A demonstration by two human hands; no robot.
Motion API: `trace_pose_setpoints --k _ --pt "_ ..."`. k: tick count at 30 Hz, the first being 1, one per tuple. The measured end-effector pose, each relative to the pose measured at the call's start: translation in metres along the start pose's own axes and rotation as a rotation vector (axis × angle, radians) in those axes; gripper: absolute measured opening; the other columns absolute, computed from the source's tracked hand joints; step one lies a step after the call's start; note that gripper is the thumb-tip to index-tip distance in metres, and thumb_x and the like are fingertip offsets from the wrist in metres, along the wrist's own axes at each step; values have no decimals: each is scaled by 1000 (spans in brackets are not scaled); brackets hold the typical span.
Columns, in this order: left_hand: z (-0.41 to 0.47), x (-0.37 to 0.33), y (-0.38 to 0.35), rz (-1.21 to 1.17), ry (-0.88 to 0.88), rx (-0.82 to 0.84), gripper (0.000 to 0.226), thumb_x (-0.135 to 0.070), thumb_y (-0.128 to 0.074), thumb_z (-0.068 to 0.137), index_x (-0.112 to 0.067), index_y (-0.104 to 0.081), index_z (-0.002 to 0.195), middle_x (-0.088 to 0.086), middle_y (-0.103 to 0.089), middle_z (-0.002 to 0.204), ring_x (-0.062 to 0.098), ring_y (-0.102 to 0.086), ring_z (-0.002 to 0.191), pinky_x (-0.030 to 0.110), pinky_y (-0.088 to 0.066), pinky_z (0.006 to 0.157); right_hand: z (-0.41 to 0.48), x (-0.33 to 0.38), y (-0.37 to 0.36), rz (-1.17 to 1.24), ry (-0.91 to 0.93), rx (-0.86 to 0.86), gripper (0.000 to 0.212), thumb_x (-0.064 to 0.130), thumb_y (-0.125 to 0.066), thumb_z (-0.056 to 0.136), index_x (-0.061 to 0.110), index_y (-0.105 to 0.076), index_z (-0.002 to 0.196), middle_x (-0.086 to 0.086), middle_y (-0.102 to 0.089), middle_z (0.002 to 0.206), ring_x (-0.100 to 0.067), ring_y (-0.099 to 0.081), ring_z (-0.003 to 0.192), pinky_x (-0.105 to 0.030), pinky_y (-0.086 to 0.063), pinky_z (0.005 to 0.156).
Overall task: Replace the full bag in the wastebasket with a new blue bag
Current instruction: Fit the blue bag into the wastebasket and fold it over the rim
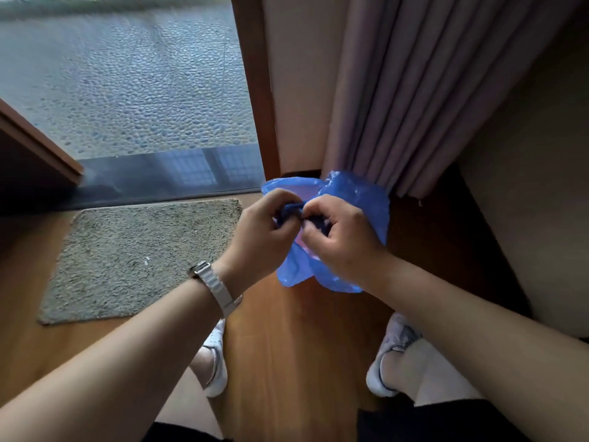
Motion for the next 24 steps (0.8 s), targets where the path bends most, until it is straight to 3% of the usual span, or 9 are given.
trace_pose_setpoints --k 3,8,11,13,17,20,22,24 --pt "13 12 5 -165 15 6 21 -24 -56 73 -29 -63 92 -3 -66 84 19 -58 74 36 -47 69 14 8 -2 34 37 -3 11 7 -62 80 17 -63 86 16 -57 76 0 -55 70 -14 -43 67" --pt "32 26 -5 -267 -11 114 30 -4 -62 80 -20 -65 106 -1 -69 98 6 -63 86 19 -47 76 41 -18 -12 51 -18 33 8 11 -59 81 13 -65 86 5 -62 80 -9 -58 73 -24 -48 66" --pt "48 44 -17 -197 -40 135 29 -17 -67 78 -21 -66 107 -1 -67 96 2 -59 82 12 -42 71 57 -40 -21 79 -52 74 11 15 -59 82 14 -66 90 1 -65 85 -14 -61 79 -34 -50 71" --pt "58 61 -21 -149 -7 87 28 -26 -61 73 -25 -68 99 -6 -68 90 5 -61 81 18 -44 71 64 -51 -28 103 -56 109 14 15 -61 81 17 -67 94 2 -66 90 -13 -62 84 -33 -51 74" --pt "80 80 -23 -162 65 13 18 -26 -55 73 -25 -69 84 2 -70 80 27 -65 77 49 -52 73 75 -67 -34 95 -12 137 30 20 -66 80 16 -61 110 2 -62 105 -8 -58 98 -20 -46 84" --pt "100 84 -14 -139 55 -78 17 -26 -53 79 -31 -69 79 7 -70 77 29 -64 74 43 -52 70 82 -83 -27 -14 79 90 49 34 -70 76 12 -57 118 -5 -53 120 -15 -52 115 -31 -43 96" --pt "110 92 -5 -141 71 -139 23 -16 -55 84 -35 -68 79 0 -71 75 20 -63 69 36 -50 67 85 -100 -19 -194 107 74 68 50 -69 73 14 -51 127 -9 -45 133 -23 -45 127 -44 -39 104" --pt "113 104 2 -150 92 -168 31 -4 -56 86 -33 -68 83 -10 -71 75 12 -60 69 33 -48 65 87 -123 -8 -343 16 81 88 68 -64 67 25 -36 139 -7 -32 146 -24 -33 135 -43 -31 111"
Point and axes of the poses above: each hand's wrist, its own z-axis towards the middle knuckle, its own y-axis out of the back of the hand, x = y × z, the point moved 6 cm from there along z, towards the middle knuckle
